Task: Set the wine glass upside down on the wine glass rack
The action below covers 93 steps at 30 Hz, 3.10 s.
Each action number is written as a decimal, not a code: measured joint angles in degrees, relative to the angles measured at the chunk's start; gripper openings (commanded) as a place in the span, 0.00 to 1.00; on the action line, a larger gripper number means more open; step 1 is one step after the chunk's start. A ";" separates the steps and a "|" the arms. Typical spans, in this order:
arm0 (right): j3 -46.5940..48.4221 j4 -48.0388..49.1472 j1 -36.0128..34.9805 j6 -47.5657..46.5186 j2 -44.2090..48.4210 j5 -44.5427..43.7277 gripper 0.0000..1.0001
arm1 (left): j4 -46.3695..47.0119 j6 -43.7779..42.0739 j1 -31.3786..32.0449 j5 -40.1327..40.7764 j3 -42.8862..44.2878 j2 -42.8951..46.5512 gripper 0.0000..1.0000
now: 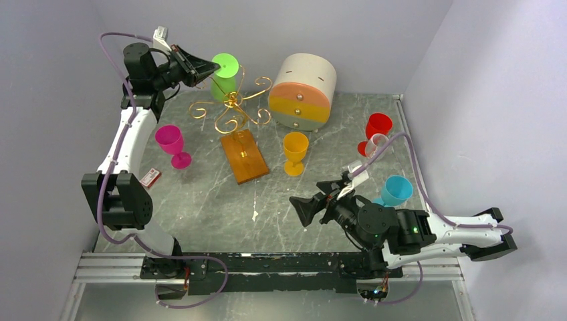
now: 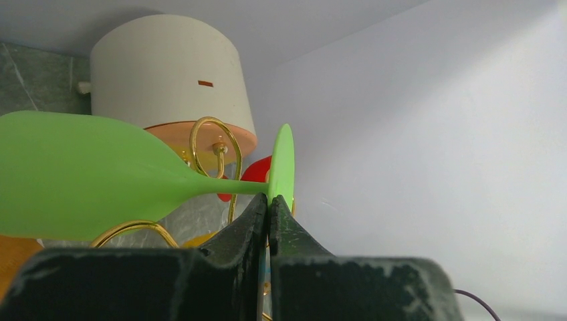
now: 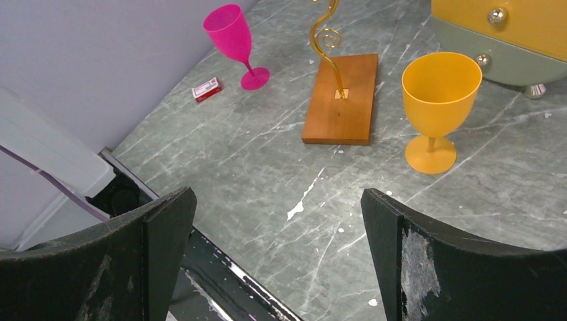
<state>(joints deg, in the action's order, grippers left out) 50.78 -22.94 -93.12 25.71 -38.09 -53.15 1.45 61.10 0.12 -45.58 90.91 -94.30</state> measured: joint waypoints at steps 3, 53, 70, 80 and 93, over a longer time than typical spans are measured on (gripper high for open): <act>-0.04 0.22 0.00 -0.42 0.15 -0.02 1.00 | 0.00 0.02 0.35 0.00 0.00 -0.07 0.07; -1.18 -4.63 0.00 1.68 6.10 -0.22 1.00 | 8.07 3.48 1.27 -1.36 3.63 -8.07 0.11; -1.18 -4.72 0.00 2.05 4.94 -0.15 1.00 | 7.69 1.66 0.24 -2.08 2.75 -8.11 0.20; -1.18 -4.57 0.00 2.12 5.01 -0.13 1.00 | 3.23 -2.16 0.07 -1.09 3.37 -6.99 0.49; -1.18 -4.37 0.00 2.29 4.68 0.04 1.00 | 1.25 -3.91 -1.25 -0.96 4.37 -5.77 0.53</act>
<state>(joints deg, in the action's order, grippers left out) 49.60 -27.31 -93.12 28.01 -33.41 -53.10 2.70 57.19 -1.13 -46.54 95.29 -100.07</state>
